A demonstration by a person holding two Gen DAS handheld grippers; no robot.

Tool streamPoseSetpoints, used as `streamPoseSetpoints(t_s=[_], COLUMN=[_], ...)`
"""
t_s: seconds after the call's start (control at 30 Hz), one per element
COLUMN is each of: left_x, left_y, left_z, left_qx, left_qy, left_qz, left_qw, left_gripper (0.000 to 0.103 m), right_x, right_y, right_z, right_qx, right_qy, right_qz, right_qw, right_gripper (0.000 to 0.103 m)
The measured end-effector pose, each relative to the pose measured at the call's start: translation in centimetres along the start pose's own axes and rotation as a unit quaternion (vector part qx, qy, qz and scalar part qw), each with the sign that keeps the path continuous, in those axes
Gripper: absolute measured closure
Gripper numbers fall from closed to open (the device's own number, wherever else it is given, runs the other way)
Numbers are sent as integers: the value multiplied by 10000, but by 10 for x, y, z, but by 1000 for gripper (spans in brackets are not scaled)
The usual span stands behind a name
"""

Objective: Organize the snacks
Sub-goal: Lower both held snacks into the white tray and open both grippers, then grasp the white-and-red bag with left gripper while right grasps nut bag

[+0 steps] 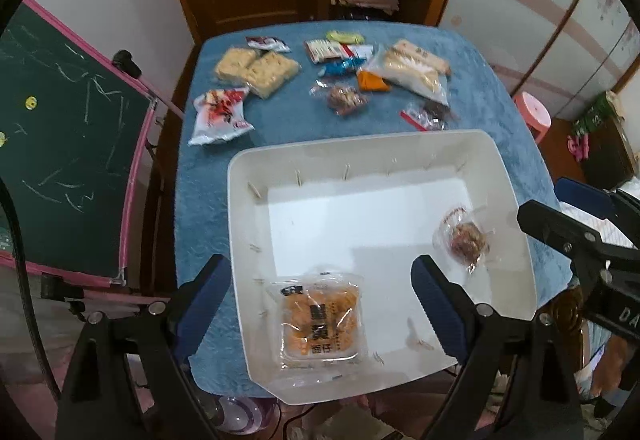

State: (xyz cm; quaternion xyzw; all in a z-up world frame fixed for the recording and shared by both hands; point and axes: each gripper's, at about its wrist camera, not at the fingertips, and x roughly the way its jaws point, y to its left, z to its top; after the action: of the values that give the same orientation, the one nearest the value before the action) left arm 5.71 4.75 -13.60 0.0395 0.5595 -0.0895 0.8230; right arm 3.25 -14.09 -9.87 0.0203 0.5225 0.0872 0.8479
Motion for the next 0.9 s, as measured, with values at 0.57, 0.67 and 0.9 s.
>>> streamPoseSetpoints(t_s=[0.57, 0.67, 0.9], left_x=[-54, -64, -90], left_y=[1, 3, 22], left_z=[23, 31, 57], left_qx=[-144, -191, -627], left_qy=[-828, -907, -1019], left_qz=[45, -3, -74], left_qw=[9965, 9957, 9928], left_gripper=[12, 12, 12], right_x=[-46, -46, -59], right_y=[11, 9, 8], right_z=[30, 38, 65], right_qx=[-60, -100, -282], right_qy=[-716, -518, -568], right_qz=[204, 206, 27], right_qw=[9972, 9984, 9980], right_gripper=[34, 34, 34])
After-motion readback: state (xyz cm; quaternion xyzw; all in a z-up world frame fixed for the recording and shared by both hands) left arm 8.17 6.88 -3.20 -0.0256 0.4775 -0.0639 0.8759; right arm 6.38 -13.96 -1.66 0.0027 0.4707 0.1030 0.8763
